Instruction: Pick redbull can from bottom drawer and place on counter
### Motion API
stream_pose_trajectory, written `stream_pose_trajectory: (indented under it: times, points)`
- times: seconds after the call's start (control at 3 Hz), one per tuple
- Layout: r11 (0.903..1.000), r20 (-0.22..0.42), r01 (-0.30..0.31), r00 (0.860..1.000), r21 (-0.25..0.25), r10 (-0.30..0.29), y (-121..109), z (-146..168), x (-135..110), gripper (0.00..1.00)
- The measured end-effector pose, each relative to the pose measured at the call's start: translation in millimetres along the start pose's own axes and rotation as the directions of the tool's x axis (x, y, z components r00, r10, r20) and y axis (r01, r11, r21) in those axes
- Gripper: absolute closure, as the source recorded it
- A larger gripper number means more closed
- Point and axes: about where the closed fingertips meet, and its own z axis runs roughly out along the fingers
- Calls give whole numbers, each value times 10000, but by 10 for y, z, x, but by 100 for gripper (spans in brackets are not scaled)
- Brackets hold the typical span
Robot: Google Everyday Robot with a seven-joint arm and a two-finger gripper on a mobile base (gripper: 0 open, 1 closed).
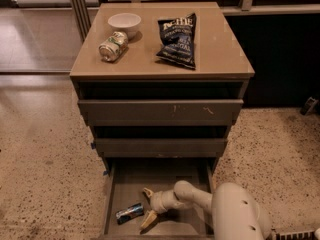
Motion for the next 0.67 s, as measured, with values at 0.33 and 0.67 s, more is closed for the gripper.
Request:
stream_pose_trajectory:
  times: [0.33,0.67]
  points:
    - [9990,158,141,9998,-429,-134,7,183,-45,19]
    - [9979,225,221,9995,-606,-207,0,261,-69,42]
